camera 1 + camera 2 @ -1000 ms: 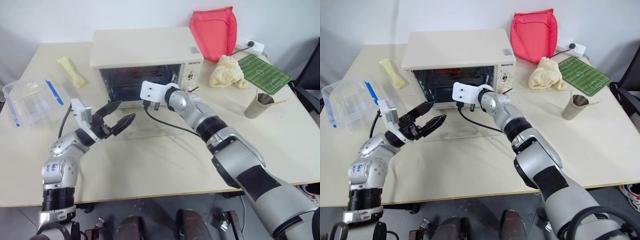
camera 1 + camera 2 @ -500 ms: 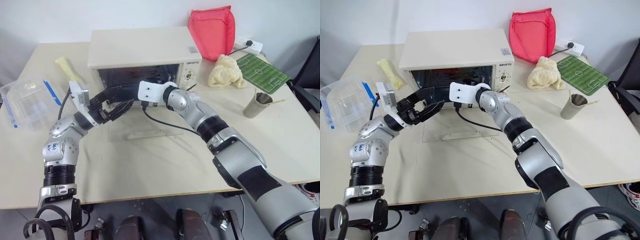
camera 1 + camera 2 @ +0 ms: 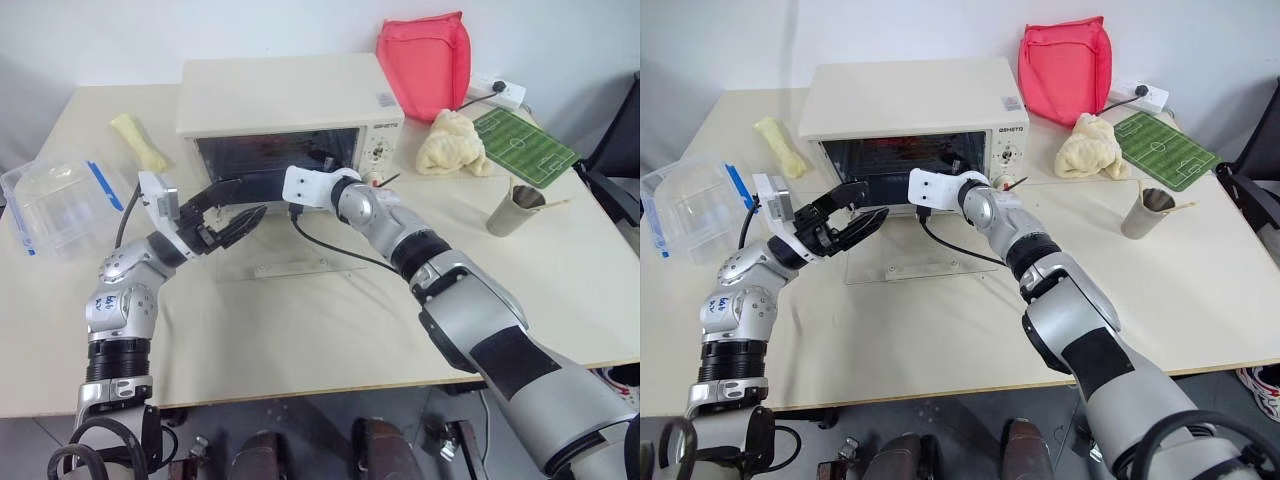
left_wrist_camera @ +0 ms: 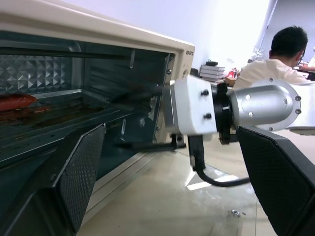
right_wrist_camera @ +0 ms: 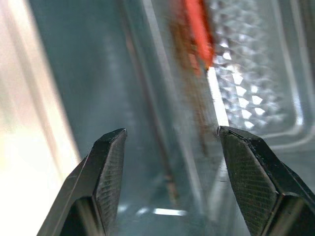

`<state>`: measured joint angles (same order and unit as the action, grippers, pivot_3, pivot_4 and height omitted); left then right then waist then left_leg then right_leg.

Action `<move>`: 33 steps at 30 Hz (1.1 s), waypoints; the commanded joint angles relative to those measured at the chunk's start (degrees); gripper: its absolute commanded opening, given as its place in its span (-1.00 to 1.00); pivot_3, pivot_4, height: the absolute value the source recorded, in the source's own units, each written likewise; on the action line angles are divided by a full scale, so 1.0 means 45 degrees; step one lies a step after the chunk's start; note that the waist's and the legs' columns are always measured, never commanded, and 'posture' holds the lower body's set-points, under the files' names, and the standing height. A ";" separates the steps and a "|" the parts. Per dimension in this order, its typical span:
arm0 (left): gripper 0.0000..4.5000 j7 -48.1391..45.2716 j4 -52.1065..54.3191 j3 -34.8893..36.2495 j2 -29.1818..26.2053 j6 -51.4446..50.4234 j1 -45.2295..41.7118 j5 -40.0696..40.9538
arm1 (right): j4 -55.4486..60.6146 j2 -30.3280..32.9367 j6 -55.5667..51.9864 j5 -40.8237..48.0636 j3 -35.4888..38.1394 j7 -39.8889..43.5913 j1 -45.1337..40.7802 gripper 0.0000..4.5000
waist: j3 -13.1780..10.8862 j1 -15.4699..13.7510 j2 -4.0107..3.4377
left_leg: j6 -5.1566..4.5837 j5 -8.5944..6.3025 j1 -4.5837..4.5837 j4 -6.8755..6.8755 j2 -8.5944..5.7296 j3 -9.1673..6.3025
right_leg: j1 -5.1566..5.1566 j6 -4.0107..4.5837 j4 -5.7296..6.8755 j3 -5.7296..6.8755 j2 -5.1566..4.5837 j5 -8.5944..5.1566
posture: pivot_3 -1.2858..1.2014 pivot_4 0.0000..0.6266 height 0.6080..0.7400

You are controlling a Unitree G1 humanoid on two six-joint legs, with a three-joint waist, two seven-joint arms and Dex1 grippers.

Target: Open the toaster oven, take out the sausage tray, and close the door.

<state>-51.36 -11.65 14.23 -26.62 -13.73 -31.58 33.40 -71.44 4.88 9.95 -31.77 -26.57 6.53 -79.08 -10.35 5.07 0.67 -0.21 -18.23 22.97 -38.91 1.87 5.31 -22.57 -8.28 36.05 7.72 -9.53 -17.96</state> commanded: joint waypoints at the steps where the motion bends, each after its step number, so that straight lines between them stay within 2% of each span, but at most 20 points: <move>1: 1.00 0.0096 0.0588 0.0183 0.0018 0.0201 0.0081 0.0100 | -0.0162 -0.0145 0.0013 -0.0186 -0.0019 -0.0600 -0.0399 0.09 | 0.0000 0.0000 0.0000 | 0.0000 0.0000 0.0000 0.0000 0.0000 0.0001 | 0.0000 0.0000 0.0000 0.0002 0.0000 0.0000 | 0.03 -0.52 1.00; 8: 1.00 0.0104 0.0372 0.0187 -0.0042 0.0150 -0.0117 0.0112 | -0.0051 -0.0163 0.0232 -0.0265 0.0005 -0.0592 -0.0304 -0.95 | 0.0000 -0.0014 0.0000 | 0.0000 0.0000 0.0002 -0.0006 -0.0002 0.0001 | 0.0001 0.0000 0.0000 -0.0003 0.0000 0.0000 | 0.03 -0.52 1.00; 9: 1.00 0.0055 0.0237 0.0178 -0.0078 0.0127 -0.0258 0.0109 | 0.0002 -0.0141 0.0332 -0.0300 -0.0027 -0.0587 -0.0278 -0.99 | 0.0000 -0.0013 0.0000 | 0.0000 0.0000 0.0001 -0.0006 -0.0002 0.0001 | 0.0001 0.0000 0.0001 -0.0002 0.0000 0.0000 | 0.03 -0.52 1.00; 24: 1.00 -0.1742 -0.3366 0.0356 -0.1448 -0.0904 -0.3700 0.0190 | 0.1316 0.0239 0.1290 -0.0606 -0.0224 -0.0221 0.0413 -0.99 | 0.0000 0.0200 0.0000 | 0.0001 0.0001 0.0003 0.0034 -0.0007 0.0014 | -0.0005 0.0000 -0.0001 0.0007 0.0010 0.0000 | 0.03 -0.52 1.00; 33: 1.00 -0.2317 -0.6037 0.0238 -0.1484 0.0303 -0.4920 -0.0744 | 0.3405 0.0849 0.1437 -0.0431 -0.0044 0.0546 0.1462 -0.99 | 0.0000 0.0298 0.0000 | 0.0007 0.0004 0.0002 0.0034 -0.0012 0.0011 | -0.0005 0.0000 0.0004 0.0007 0.0011 0.0000 | 0.03 -0.52 1.00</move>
<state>-62.09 -38.19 14.40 -32.60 -13.79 -51.83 30.60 -60.15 8.50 15.28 -34.36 -27.13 8.31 -72.45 -10.36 6.41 0.67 -0.17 -18.20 22.98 -38.79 1.82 5.37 -22.59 -8.29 36.07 7.74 -9.47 -17.96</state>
